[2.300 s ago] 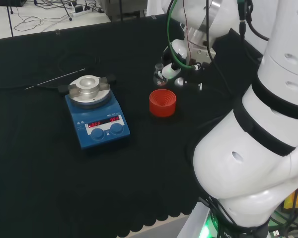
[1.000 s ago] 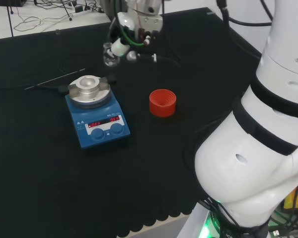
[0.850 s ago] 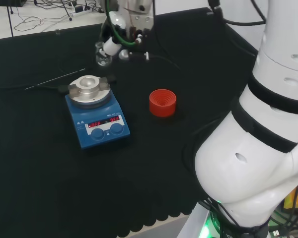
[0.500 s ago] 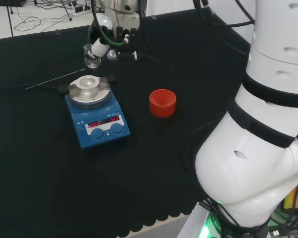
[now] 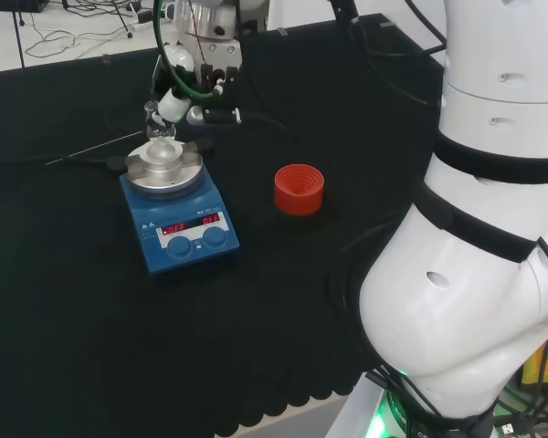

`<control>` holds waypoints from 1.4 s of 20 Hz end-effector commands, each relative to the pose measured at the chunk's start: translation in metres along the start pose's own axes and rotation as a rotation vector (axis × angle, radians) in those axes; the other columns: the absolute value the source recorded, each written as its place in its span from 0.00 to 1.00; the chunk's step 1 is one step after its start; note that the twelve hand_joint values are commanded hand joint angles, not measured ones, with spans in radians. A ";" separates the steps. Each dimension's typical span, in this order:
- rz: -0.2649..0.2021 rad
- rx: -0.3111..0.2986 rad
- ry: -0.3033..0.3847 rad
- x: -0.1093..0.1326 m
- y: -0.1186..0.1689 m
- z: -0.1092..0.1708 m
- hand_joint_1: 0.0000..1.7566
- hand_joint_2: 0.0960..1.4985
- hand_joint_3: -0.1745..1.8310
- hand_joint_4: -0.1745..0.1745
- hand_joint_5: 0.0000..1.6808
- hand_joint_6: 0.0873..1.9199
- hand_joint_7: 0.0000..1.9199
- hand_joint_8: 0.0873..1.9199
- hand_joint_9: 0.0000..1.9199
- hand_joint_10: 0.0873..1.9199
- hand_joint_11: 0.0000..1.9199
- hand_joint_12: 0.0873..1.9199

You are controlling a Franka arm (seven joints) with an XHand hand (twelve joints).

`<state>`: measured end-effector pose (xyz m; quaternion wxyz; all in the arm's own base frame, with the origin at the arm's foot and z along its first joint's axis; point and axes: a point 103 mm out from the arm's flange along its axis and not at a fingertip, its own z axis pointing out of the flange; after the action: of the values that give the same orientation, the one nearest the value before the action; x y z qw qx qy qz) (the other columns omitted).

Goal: Place the round-bottom flask on the heater.

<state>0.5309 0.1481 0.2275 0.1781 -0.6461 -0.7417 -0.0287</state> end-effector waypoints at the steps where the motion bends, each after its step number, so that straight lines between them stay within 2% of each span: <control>1: -0.003 0.016 0.008 -0.002 0.004 0.006 0.66 0.35 0.51 0.35 0.73 0.42 0.28 0.32 0.40 0.27 0.19 0.68; 8: 0.004 0.036 0.008 -0.009 0.008 0.015 0.66 0.35 0.51 0.35 0.73 0.42 0.27 0.32 0.40 0.27 0.19 0.68; 18: 0.000 0.057 0.011 -0.007 0.010 0.020 0.66 0.35 0.51 0.35 0.73 0.42 0.27 0.32 0.40 0.27 0.19 0.68; 20: 0.000 0.065 0.012 -0.006 0.011 0.022 0.66 0.36 0.50 0.40 0.72 0.42 0.27 0.33 0.40 0.27 0.19 0.68; 21: 0.002 0.071 0.012 -0.007 0.011 0.022 0.66 0.36 0.50 0.47 0.72 0.42 0.26 0.33 0.40 0.27 0.19 0.68; 23: 0.006 0.082 0.009 -0.008 0.011 0.024 0.64 0.41 0.45 0.70 0.70 0.42 0.25 0.34 0.39 0.27 0.18 0.69; 25: 0.008 0.093 0.008 -0.009 0.011 0.025 0.63 0.45 0.39 0.86 0.69 0.42 0.23 0.34 0.37 0.28 0.18 0.69; 28: 0.008 0.109 0.003 -0.010 0.009 0.028 0.62 0.51 0.32 0.90 0.67 0.42 0.21 0.35 0.36 0.30 0.17 0.69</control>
<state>0.5366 0.1485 0.1992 0.2113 -0.6393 -0.7394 0.0030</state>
